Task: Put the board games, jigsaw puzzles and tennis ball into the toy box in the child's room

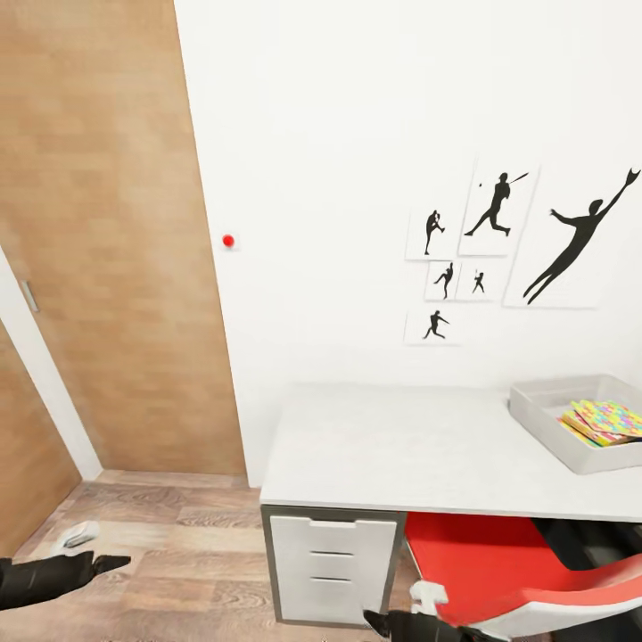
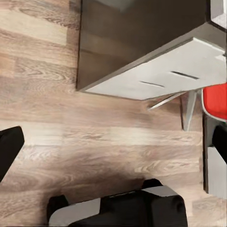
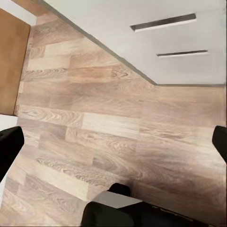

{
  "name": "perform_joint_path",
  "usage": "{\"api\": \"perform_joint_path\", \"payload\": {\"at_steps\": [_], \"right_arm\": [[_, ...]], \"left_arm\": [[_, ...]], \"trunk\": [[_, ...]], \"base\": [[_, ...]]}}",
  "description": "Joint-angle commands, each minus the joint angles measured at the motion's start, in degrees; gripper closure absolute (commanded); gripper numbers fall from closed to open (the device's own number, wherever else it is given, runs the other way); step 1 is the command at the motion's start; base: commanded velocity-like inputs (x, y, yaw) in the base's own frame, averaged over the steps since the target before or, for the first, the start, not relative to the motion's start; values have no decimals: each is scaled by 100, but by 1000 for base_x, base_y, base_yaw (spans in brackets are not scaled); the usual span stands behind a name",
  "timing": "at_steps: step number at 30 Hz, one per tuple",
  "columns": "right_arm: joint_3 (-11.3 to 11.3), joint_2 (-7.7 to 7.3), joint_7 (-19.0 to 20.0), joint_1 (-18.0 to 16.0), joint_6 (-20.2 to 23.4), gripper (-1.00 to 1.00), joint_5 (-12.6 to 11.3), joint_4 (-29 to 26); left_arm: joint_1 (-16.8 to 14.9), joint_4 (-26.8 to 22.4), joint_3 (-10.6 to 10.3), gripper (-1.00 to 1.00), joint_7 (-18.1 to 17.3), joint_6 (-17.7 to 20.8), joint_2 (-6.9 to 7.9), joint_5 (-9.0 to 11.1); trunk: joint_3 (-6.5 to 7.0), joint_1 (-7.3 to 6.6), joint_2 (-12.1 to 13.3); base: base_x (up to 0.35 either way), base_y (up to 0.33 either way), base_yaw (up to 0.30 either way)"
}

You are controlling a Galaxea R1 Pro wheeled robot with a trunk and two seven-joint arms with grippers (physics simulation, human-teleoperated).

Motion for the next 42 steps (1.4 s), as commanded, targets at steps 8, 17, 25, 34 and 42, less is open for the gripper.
{"api": "perform_joint_path", "payload": {"at_steps": [8, 17, 25, 34, 42], "right_arm": [[18, -1, -14, -3, -350, -100, 826, 1158], [18, 6, -327, -3, -857, -100, 1090, 1897], [12, 11, -902, -3, -1255, -100, 1107, 2558], [13, 9, -1283, -3, -1901, -100, 1113, 3558], [3, 150, -1605, -10, -3192, -100, 1104, 4841]], "left_arm": [[-5, 1004, 8, -100, 2282, -1081, -278, -8], [-5, 1565, -29, -100, 3741, -1595, -499, -29], [-3, 2055, -211, -100, 4180, -2108, -662, -132], [143, 2753, -330, -100, 5486, -2876, -1297, -436], [940, 3065, -336, -100, 6355, -3667, -1837, -491]], "trunk": [[-7, 2, -9], [-7, 2, -9], [-7, 2, -9], [-7, 2, -9], [-7, 2, -9]], "base": [[-40, 90, 0], [-2, 170, 0], [0, 27, 0], [0, 2, 0], [0, 0, 0]]}}
